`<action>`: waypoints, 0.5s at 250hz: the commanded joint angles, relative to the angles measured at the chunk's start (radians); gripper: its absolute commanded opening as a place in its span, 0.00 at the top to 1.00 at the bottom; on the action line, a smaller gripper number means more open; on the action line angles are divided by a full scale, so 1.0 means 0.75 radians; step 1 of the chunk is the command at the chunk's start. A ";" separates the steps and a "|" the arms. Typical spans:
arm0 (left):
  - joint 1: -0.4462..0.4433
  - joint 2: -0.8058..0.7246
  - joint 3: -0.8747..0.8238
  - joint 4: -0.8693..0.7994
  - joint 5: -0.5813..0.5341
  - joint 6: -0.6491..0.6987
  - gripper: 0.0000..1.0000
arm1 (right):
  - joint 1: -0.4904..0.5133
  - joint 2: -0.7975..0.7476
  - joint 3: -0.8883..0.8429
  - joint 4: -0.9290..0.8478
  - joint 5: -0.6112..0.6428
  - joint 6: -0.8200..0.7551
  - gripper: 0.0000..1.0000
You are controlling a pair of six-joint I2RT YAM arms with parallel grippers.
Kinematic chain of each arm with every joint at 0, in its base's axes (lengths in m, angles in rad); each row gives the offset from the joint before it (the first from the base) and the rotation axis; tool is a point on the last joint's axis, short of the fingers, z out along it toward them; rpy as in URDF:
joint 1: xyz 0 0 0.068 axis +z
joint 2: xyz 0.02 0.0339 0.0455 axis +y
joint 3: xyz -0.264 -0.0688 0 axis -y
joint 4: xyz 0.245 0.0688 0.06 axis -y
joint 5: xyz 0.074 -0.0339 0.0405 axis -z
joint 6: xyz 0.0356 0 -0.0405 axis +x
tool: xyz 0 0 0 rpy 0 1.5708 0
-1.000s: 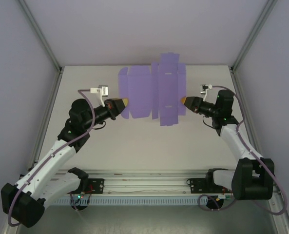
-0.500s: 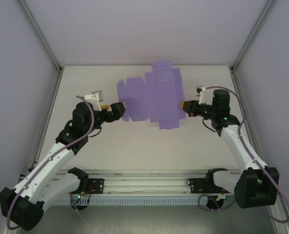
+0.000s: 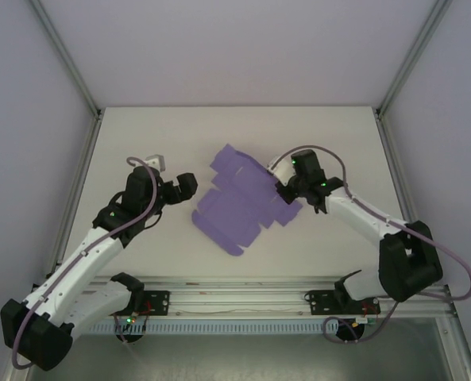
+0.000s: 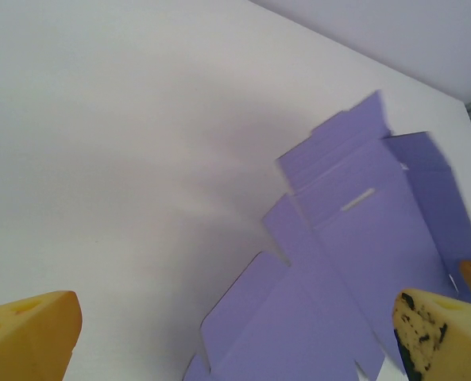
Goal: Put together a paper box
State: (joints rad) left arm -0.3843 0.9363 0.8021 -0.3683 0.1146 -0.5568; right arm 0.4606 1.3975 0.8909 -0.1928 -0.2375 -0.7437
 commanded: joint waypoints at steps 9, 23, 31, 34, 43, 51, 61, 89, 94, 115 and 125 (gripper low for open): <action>0.002 0.119 0.149 0.099 0.114 0.054 0.00 | 0.115 0.032 -0.091 0.429 0.335 -0.469 1.00; 0.003 0.201 0.207 0.115 0.159 0.058 0.00 | 0.141 0.062 -0.119 0.527 0.343 -0.512 1.00; 0.002 0.250 0.238 0.129 0.191 0.059 0.00 | 0.154 0.081 -0.125 0.569 0.352 -0.513 1.00; 0.002 0.269 0.248 0.136 0.204 0.055 0.00 | 0.160 0.090 -0.125 0.588 0.358 -0.509 1.00; 0.005 0.331 0.281 0.161 0.243 0.046 0.00 | 0.174 0.114 -0.126 0.635 0.377 -0.488 1.00; 0.007 0.387 0.312 0.178 0.284 0.044 0.00 | 0.186 0.137 -0.130 0.670 0.387 -0.484 1.00; 0.009 0.462 0.357 0.186 0.329 0.041 0.00 | 0.203 0.166 -0.142 0.713 0.412 -0.497 1.00; 0.012 0.660 0.504 0.152 0.433 0.070 0.00 | 0.245 0.243 -0.167 0.794 0.507 -0.534 1.00; 0.013 0.692 0.528 0.151 0.454 0.080 0.00 | 0.247 0.254 -0.169 0.801 0.512 -0.536 1.00; 0.013 0.813 0.614 0.148 0.509 0.104 0.00 | 0.258 0.274 -0.170 0.802 0.511 -0.531 1.00; 0.012 0.868 0.669 0.120 0.515 0.128 0.00 | 0.261 0.278 -0.171 0.807 0.508 -0.525 1.00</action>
State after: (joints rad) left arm -0.3836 1.5051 1.2049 -0.2649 0.4107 -0.5167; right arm 0.6464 1.5967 0.7727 0.3347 0.0868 -1.1198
